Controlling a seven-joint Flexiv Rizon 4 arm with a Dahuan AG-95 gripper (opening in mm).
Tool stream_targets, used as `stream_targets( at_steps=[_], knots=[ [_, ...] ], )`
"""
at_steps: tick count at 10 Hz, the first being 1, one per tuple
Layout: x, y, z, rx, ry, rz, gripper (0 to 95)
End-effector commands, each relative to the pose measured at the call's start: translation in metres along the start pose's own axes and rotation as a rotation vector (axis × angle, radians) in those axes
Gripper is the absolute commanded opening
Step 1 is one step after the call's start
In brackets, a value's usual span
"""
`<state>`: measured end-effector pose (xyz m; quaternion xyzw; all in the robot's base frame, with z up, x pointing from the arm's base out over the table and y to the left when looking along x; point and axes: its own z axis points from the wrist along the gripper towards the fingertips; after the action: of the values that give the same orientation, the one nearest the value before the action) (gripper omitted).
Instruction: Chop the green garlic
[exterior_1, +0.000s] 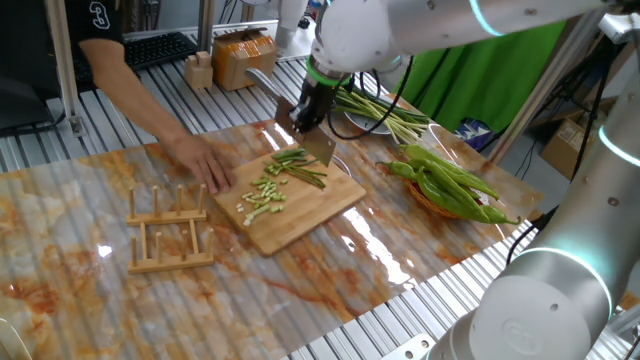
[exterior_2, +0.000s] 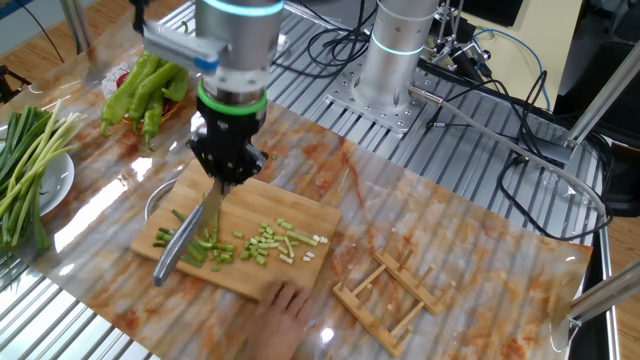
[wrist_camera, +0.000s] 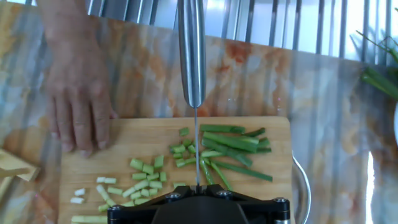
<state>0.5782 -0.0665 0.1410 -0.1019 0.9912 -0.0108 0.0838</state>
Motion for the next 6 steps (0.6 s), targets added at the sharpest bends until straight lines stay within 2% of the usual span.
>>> stream_targets(
  at_steps=[1, 2, 3, 5, 6],
  knots=[
    [0.0000, 0.0000, -0.0393, -0.010, 0.001, -0.009, 0.0],
    [-0.0001, 0.0002, -0.0394, -0.013, -0.001, -0.015, 0.0],
    [-0.0001, 0.0003, -0.0394, -0.038, -0.007, -0.025, 0.0],
    [-0.0008, 0.0014, -0.0386, -0.032, -0.012, -0.033, 0.0],
    [-0.0025, 0.0040, -0.0377, -0.034, -0.035, -0.031, 0.0]
  ],
)
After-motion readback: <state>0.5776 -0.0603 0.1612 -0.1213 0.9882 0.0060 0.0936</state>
